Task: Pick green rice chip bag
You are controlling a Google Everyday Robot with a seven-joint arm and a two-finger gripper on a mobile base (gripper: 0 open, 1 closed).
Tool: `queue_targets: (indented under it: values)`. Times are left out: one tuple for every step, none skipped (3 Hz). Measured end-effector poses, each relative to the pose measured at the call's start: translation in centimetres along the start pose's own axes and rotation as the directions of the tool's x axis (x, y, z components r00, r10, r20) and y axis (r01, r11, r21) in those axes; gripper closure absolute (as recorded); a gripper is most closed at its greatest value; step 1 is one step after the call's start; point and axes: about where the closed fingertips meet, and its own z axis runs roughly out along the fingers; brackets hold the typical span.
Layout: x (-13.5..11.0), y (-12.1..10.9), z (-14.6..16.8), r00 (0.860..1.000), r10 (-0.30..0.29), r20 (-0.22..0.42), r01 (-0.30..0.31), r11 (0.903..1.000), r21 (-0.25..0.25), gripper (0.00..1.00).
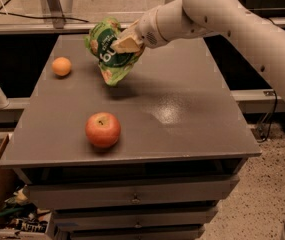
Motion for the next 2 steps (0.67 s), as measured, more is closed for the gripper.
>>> queue_targets:
  values:
    - [-1.1,-1.3,-2.9,1.0,-0.015,0.019,0.014,0.9991,0.04,1.0]
    - [-1.8,-2.1,-4.5,0.999,-0.024,0.029,0.022,0.9978,0.063,1.0]
